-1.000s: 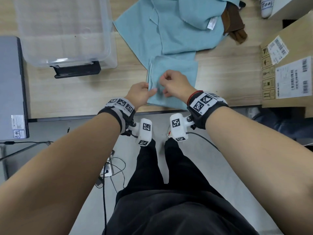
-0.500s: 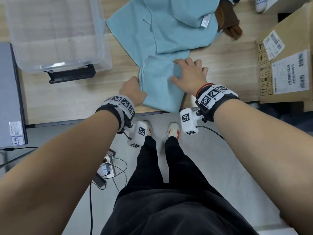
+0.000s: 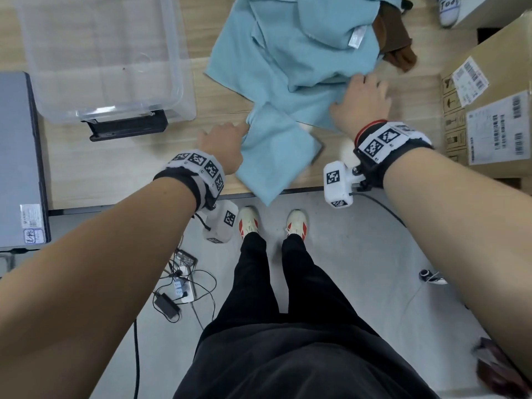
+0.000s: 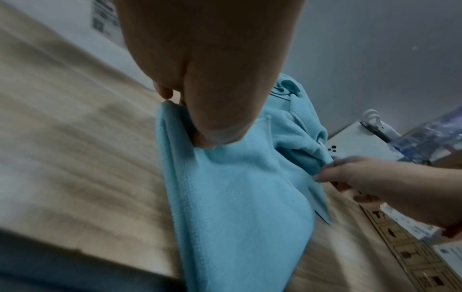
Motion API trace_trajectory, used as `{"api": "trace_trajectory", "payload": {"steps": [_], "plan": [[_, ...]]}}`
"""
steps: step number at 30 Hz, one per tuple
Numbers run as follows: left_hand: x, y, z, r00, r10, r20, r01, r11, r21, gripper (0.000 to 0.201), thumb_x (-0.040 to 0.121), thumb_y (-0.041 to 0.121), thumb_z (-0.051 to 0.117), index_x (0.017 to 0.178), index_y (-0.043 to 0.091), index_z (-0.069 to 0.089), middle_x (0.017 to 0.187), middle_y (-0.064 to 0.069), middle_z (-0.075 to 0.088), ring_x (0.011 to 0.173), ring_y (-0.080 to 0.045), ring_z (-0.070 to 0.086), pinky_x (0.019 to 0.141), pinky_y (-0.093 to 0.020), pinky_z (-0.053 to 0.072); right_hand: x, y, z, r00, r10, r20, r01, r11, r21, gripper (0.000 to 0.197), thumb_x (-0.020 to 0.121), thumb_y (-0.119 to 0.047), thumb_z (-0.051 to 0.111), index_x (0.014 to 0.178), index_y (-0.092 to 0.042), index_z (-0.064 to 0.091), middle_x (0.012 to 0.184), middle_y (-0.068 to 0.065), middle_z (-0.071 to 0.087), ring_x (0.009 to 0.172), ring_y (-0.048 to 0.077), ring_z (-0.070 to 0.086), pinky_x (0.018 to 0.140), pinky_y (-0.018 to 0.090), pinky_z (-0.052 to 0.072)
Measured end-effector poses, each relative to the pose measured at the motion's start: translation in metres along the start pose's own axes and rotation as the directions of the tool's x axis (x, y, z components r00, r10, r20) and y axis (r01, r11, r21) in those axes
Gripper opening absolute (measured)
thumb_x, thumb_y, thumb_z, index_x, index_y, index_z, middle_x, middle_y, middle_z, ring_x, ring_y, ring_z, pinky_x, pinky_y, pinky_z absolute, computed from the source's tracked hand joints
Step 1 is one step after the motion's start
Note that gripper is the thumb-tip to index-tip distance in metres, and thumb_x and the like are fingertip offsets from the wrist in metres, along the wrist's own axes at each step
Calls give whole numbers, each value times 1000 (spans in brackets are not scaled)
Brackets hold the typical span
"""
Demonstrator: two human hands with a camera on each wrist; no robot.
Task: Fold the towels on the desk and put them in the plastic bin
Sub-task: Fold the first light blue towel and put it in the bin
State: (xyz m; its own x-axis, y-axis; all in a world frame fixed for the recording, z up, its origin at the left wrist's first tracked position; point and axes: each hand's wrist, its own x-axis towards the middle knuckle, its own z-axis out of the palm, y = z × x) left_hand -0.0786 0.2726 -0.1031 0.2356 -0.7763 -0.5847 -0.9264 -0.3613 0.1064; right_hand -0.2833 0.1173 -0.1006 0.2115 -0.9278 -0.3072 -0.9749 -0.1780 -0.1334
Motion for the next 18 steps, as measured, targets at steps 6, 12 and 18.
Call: {"api": "trace_trajectory", "payload": {"steps": [6,12,18], "plan": [[14,10,-12,997,74,-28,-69,987,147,54,81,-1,43,124,31,50,118,-7,52,117,-30,44,98,-53,28,-46,-11,25,840,-532,109,481,822,305,39,82,-28,66,118,-18,54,114,9,51,102,27,54,84,34,43],[17,1,-6,983,-120,-135,77,954,-289,57,75,0,50,124,30,49,125,-2,48,118,-25,42,99,-43,35,-61,-11,51,912,-372,173,308,899,311,39,84,-27,64,118,-20,44,113,6,52,96,33,59,80,45,50],[9,-21,10,944,-112,-311,-28,911,-412,40,78,21,68,115,21,53,114,-6,51,105,-25,49,93,-38,43,-54,-12,46,958,-221,182,150,929,339,32,89,-18,59,114,-10,41,96,11,63,86,34,58,73,40,45]]}}
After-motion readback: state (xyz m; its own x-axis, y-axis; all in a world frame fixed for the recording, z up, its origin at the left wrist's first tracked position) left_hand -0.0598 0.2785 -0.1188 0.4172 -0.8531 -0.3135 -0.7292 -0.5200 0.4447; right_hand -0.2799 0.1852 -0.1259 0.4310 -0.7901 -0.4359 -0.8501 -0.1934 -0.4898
